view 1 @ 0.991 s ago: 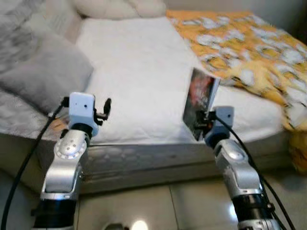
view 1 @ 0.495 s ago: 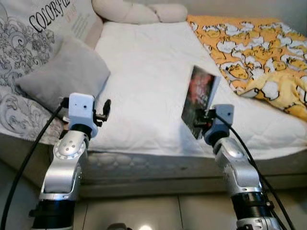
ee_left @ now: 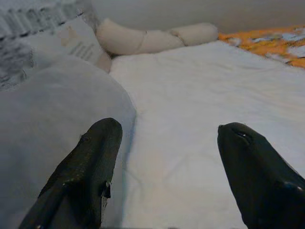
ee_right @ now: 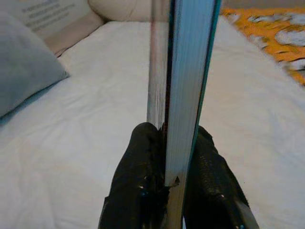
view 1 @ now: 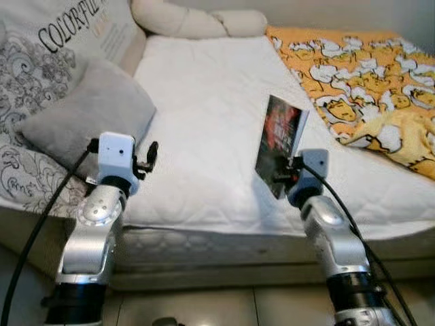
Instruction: Clean up the room
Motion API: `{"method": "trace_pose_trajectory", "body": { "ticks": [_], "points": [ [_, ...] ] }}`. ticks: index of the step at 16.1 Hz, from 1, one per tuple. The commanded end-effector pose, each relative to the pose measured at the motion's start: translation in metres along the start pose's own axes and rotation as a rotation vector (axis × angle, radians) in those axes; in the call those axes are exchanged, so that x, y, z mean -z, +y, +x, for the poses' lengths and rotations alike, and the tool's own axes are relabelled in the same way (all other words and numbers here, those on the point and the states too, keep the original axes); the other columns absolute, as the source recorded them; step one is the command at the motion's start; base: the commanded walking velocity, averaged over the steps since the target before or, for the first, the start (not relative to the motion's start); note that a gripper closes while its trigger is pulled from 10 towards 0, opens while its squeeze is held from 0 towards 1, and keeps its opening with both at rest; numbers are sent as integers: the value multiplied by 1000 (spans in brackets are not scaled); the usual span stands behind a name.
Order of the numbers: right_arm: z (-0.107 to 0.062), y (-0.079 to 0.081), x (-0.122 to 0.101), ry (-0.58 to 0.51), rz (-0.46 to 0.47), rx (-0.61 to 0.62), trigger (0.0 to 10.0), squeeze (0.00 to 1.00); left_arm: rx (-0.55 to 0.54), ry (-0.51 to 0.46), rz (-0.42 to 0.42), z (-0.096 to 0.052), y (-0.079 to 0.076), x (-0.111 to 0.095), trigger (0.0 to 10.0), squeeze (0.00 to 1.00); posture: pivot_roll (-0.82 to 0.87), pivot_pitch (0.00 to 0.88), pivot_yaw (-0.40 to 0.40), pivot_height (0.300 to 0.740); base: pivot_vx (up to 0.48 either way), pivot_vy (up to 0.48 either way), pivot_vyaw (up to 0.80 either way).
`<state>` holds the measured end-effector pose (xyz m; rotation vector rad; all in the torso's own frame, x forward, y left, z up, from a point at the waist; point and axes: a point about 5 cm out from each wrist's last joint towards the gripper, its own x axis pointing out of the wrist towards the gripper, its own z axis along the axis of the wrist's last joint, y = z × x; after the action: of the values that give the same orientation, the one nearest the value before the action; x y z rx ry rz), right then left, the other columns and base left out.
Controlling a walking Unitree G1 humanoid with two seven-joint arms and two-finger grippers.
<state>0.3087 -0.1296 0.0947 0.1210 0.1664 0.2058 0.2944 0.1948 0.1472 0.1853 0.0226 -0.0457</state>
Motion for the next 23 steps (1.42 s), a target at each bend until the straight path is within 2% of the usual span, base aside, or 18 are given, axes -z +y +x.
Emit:
{"method": "trace_pose_trajectory", "body": {
  "ticks": [1, 6, 8, 10, 23],
  "points": [
    [3, 7, -12, -47, -18, -33, 10000, 0, 0, -7, -2, 1, 1, -2, 10000, 0, 5, 0, -37, 740, 322, 0, 0],
    [3, 10, -12, -51, -38, -67, 10000, 0, 4, -6, -3, 0, 0, -2, 10000, 0, 5, 0, -38, 740, 324, 0, 0],
    [2, 12, -12, -54, -55, -75, 10000, 0, 3, -5, -2, 0, 0, -1, 10000, 0, 6, 0, -38, 740, 326, 0, 800],
    [1, 10, -11, -51, -26, -60, 10000, 0, 4, -5, -1, -1, 0, -1, 10000, 0, 7, 0, -38, 740, 326, 0, 0],
    [2, 9, -10, -55, -14, -47, 10000, 0, 12, -10, 4, 0, -1, -1, 10000, 0, 8, 0, -38, 740, 329, 0, 0]
  ]
}}
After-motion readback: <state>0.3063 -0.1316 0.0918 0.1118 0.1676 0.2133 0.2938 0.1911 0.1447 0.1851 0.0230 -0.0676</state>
